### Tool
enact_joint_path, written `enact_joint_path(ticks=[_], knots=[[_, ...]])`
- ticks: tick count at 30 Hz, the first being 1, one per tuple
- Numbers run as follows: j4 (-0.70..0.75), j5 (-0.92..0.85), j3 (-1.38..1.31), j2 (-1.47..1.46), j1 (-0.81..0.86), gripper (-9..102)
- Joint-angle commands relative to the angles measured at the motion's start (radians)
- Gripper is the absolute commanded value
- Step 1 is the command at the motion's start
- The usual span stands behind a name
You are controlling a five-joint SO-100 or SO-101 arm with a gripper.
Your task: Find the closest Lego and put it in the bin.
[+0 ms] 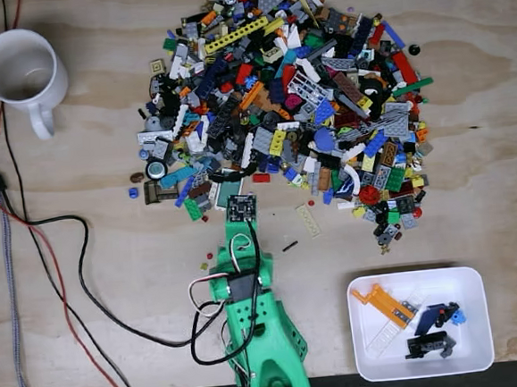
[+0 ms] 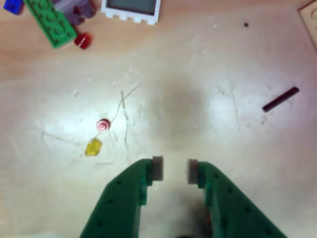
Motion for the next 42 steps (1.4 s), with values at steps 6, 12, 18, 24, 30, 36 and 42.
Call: enact_joint_path(ticks=[6, 12, 18, 24, 30, 36, 42], knots=[[-0.023, 0.334, -0.14, -0.264, -0.291, 14], [-0.218, 0.394, -0.064, -0.399, -0.391, 14], [-0.377, 0.422, -0.051, -0.523, -0.417, 14], [-0.457, 0.385, -0.029, -0.589, -0.36, 14], [-0.509, 0.334, -0.028, -0.649, -0.285, 13], [-0.522, 0.314, -0.028, -0.667, -0.261, 13], [-0.52, 0.295, -0.006, -0.687, -0.245, 11]])
